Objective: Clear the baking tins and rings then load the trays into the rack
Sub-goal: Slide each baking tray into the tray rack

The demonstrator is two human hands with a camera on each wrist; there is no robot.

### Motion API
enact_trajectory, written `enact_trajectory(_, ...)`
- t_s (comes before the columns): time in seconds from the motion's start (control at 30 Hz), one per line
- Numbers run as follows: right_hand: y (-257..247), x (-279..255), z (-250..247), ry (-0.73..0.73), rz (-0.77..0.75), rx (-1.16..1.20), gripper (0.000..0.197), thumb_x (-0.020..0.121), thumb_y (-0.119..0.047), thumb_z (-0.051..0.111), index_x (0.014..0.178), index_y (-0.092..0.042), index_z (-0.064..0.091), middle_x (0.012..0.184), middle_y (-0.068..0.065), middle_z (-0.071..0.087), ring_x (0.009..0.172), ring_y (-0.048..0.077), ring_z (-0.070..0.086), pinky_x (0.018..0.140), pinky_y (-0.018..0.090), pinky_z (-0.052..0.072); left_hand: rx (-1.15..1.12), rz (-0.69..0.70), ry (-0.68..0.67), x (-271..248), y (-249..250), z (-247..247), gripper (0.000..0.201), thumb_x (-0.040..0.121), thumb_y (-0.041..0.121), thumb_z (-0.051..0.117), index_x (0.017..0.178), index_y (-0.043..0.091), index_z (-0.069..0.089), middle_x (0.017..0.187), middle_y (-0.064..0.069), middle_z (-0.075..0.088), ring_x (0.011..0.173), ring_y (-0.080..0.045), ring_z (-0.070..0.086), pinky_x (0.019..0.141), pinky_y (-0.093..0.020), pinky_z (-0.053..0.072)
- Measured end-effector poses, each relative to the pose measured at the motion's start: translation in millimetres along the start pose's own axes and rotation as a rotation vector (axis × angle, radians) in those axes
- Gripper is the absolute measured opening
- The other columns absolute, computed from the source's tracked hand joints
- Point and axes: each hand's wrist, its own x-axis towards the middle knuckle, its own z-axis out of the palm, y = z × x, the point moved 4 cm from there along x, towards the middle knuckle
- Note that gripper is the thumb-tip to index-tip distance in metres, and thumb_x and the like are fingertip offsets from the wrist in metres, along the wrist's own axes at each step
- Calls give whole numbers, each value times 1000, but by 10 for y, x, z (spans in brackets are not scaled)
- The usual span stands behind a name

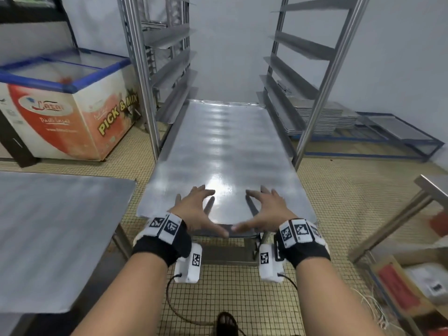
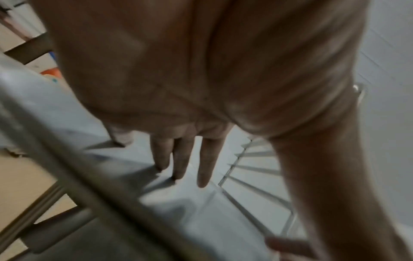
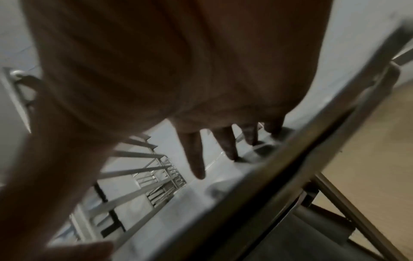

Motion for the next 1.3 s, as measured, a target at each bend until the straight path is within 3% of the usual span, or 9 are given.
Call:
enact_trajectory(0.07,-19,-30,75,9,-42,-146,127,45,-67,85,153,-36,25,164,1,8,151,30,-2,122,53,3,181,31,91,12,1,91,118,59,47,90,156,31,23,166,8,9,154,-16,-1,122,-50,-7)
enact_trajectory(0.13,5,-13,111,122,-72,-256,106,59,-48,87,149,-34,32,159,1,23,149,29,12,121,48,12,308,52,235,51,5,127,95,72,21,82,151,29,31,164,5,18,154,-16,8,124,-53,1)
enact_trajectory(0.2,27,-14,127,254,-121,-318,82,72,-28,78,144,-31,39,152,-3,35,145,27,22,120,42,17,408,73,339,91,-6,169,84,76,12,76,147,28,35,161,5,27,152,-16,15,123,-55,8)
enact_trajectory(0.43,101,189,311,402,-203,-423,72,76,-11,75,141,-21,46,150,3,44,143,33,31,120,47,21,545,92,422,277,-44,221,72,90,11,62,152,25,29,163,3,25,153,-22,16,122,-58,12)
enact_trajectory(0.53,77,365,282,496,-222,-415,65,74,-4,75,134,-17,56,141,7,55,136,36,43,115,49,31,521,87,427,441,-52,119,75,85,11,69,149,25,33,162,4,28,152,-22,19,122,-58,12)
enact_trajectory(0.67,47,680,138,519,-215,-422,58,78,-4,70,133,-17,56,139,5,56,134,35,44,115,49,32,515,93,424,724,-5,-73,75,78,14,78,142,24,41,158,4,35,148,-22,25,121,-56,16)
enact_trajectory(0.83,30,1151,-6,521,-208,-446,53,73,-4,74,122,-19,60,128,1,61,124,31,51,109,48,39,493,102,470,1106,50,-286,53,87,7,59,136,24,48,152,4,44,143,-21,34,119,-53,17)
enact_trajectory(1.07,0,1716,-255,511,-195,-437,55,77,-4,70,128,-20,58,138,2,56,133,30,45,114,46,32,435,76,457,1681,66,-550,63,86,5,60,143,27,44,160,4,35,149,-20,26,123,-52,11)
enact_trajectory(1.3,-14,2196,-477,481,-187,-439,56,83,-5,66,134,-22,51,146,-1,48,140,28,37,117,43,25,456,73,456,2145,114,-780,69,80,4,68,142,25,46,156,4,41,147,-21,32,121,-53,14)
